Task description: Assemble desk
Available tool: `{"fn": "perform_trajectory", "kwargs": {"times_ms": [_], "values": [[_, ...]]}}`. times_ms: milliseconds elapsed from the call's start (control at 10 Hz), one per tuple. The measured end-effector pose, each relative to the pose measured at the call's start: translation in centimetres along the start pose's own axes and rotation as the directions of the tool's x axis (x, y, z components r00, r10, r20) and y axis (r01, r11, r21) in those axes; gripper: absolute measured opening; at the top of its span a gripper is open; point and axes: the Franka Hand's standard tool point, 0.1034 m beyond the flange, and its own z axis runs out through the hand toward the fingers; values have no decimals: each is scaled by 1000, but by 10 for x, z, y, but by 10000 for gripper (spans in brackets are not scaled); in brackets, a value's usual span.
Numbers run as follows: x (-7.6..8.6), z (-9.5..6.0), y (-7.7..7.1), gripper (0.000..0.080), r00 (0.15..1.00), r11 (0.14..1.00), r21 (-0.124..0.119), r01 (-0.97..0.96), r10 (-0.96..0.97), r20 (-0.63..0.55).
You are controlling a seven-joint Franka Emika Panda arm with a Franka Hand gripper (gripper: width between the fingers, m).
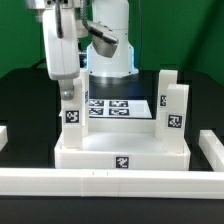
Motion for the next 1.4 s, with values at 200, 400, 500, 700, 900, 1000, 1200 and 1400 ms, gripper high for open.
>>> {"fn": "perform_trajectory", "kwargs": {"times_ms": [200, 400, 500, 700, 900, 1000, 1200, 1400], "values": [[0, 0, 0, 342, 1000, 1000, 4, -21, 21, -4], [-3, 0, 1, 531, 998, 997, -38, 62, -63, -17], [-5, -2, -1, 619, 991, 991, -39, 130, -131, -24], [-4, -1, -1, 643, 963, 963, -41, 267, -267, -20], [-4, -1, -1, 649, 912, 912, -43, 409, -410, -14], [-4, -1, -1, 649, 880, 879, -48, 474, -475, -15], [-6, 0, -3, 649, 713, 714, -85, 695, -700, -47], [-8, 2, -3, 649, 549, 550, -94, 830, -835, -44]]}}
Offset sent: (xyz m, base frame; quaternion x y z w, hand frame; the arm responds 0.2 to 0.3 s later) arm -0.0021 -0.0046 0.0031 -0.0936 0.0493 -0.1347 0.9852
